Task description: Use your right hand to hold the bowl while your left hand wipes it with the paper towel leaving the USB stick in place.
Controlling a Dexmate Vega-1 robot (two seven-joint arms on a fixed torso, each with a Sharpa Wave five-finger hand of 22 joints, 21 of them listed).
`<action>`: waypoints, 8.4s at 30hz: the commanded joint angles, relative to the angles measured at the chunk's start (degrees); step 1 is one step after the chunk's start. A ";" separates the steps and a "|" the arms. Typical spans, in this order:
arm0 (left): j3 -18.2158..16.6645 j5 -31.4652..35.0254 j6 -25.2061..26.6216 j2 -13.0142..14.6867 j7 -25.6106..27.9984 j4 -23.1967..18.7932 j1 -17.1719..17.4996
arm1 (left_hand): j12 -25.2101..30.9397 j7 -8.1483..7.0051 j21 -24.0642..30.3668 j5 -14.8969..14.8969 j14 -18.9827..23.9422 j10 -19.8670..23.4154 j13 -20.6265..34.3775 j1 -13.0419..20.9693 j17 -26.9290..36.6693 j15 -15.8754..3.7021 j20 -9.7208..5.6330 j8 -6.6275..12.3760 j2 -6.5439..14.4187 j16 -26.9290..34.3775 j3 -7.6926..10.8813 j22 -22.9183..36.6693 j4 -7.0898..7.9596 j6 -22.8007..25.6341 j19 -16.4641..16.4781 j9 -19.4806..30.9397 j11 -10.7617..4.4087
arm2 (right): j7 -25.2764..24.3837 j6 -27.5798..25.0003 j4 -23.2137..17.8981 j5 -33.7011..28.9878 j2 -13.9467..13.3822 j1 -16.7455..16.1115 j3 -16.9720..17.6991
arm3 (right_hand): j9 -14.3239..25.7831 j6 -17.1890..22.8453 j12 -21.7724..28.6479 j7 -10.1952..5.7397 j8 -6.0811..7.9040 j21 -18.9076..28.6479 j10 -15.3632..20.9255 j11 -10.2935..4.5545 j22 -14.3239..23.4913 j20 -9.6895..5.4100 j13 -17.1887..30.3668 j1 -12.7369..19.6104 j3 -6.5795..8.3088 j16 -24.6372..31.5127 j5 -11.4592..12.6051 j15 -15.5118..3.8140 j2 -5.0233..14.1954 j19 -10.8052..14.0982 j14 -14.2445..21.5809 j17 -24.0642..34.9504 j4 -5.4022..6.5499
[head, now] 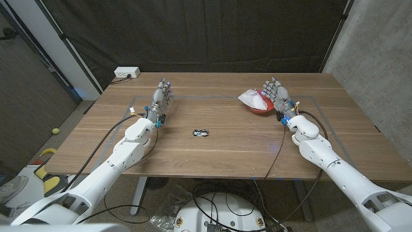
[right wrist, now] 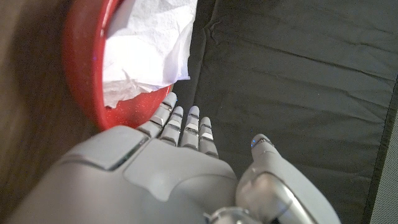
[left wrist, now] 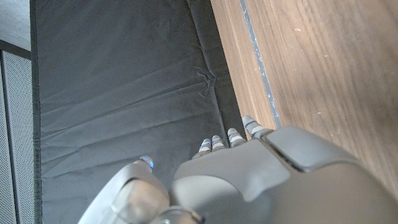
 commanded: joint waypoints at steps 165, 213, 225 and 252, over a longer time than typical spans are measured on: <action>-1.17 -1.71 0.30 1.09 -0.55 -1.57 2.24 | 0.14 -0.28 -0.27 2.33 -19.83 -17.12 0.16 0.99 -0.06 -0.14 1.71 0.66 3.60 0.25 -4.09 0.08 -0.30 -15.33 -11.13 0.30 0.52 | 8.45 -76.19 -26.22 -68.47 -16.05 22.10 -36.95 | 3.03 44.61 19.39 -5.58 6.06 23.25 55.56 -7.55 7.90 -3.80 11.22 46.13 -1.46 34.78 0.91 -14.39 2.18 22.63 54.33 23.90 -10.75; 6.82 35.56 11.91 7.77 22.74 -14.49 -2.99 | 5.63 -1.81 16.32 -1.05 36.91 31.37 1.13 37.26 2.21 -4.73 0.28 11.33 -3.12 11.80 1.79 1.39 -20.11 22.45 27.01 0.49 -3.37 | -12.77 -78.42 -30.19 -75.63 -6.36 13.30 -30.08 | 5.96 58.24 30.86 -1.89 6.81 36.97 64.35 -10.93 0.90 -7.57 22.96 56.27 -2.92 47.68 1.88 -14.12 0.17 31.75 62.64 45.80 -10.61; 10.22 44.63 17.55 9.41 21.34 -17.71 -5.94 | 4.32 -0.41 18.00 -0.57 37.22 30.54 1.61 42.42 2.74 -3.96 2.11 9.49 -8.68 11.23 0.62 2.01 -20.30 20.06 27.79 0.47 -1.13 | -17.01 -80.32 -30.81 -77.14 -4.56 14.46 -32.92 | 6.75 58.54 31.02 -1.60 5.83 37.03 64.31 -10.72 0.43 -7.78 23.22 56.65 -2.49 47.05 1.75 -14.12 0.09 31.80 62.21 48.17 -10.34; 20.31 80.41 7.87 17.92 15.25 -18.03 -18.17 | -0.16 -4.15 15.46 3.69 14.42 11.61 2.61 49.04 6.24 -1.29 2.54 1.98 -8.56 1.81 -2.37 1.59 -17.98 7.19 13.24 1.37 -4.88 | -20.45 -78.18 -31.43 -72.96 -3.18 13.42 -30.06 | 8.08 59.38 30.96 -1.49 3.53 37.29 64.37 -10.50 0.31 -7.85 23.13 56.83 -2.17 44.39 1.62 -14.17 -0.19 31.52 62.57 50.71 -10.01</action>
